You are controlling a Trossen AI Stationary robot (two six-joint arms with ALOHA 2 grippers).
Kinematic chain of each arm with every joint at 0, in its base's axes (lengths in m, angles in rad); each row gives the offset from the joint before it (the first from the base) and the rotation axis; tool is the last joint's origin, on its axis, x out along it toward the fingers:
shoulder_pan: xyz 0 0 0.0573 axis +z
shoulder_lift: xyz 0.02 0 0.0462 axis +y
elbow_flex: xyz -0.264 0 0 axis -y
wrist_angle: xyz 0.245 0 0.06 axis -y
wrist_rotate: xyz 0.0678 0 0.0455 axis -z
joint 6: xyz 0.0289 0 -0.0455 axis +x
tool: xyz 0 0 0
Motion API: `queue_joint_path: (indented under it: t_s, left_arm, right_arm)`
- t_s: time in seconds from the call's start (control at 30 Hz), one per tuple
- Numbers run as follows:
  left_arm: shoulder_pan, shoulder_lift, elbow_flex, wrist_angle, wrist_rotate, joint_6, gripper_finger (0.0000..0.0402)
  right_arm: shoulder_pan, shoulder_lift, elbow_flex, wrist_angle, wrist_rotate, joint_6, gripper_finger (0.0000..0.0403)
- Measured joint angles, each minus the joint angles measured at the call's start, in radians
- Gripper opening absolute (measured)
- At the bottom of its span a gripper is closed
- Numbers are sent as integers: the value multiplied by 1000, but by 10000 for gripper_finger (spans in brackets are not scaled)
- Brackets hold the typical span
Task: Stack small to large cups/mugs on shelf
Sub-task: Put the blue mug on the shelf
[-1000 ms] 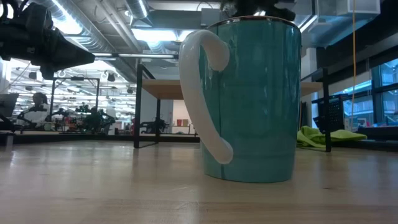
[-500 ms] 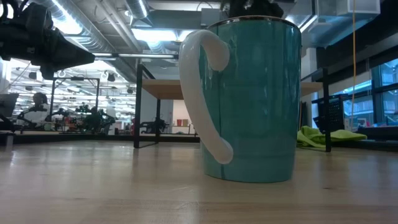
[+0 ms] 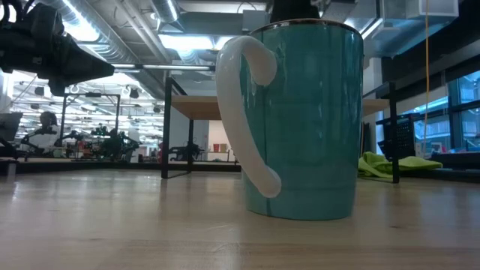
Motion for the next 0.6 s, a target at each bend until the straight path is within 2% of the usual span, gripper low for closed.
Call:
queue_joint_path:
  t_s: [0.27, 0.5, 0.6]
  left_arm:
    - [0, 0, 0, 0, 0, 0, 41]
    - [0, 0, 0, 0, 0, 0, 41]
    - [0, 0, 0, 0, 0, 0, 41]
  right_arm:
    - [-50, 2, 0, -24, -10, -144, 220]
    - [-52, 16, -1, -12, -14, -136, 229]
    - [-53, 17, -1, -4, 29, -115, 228]
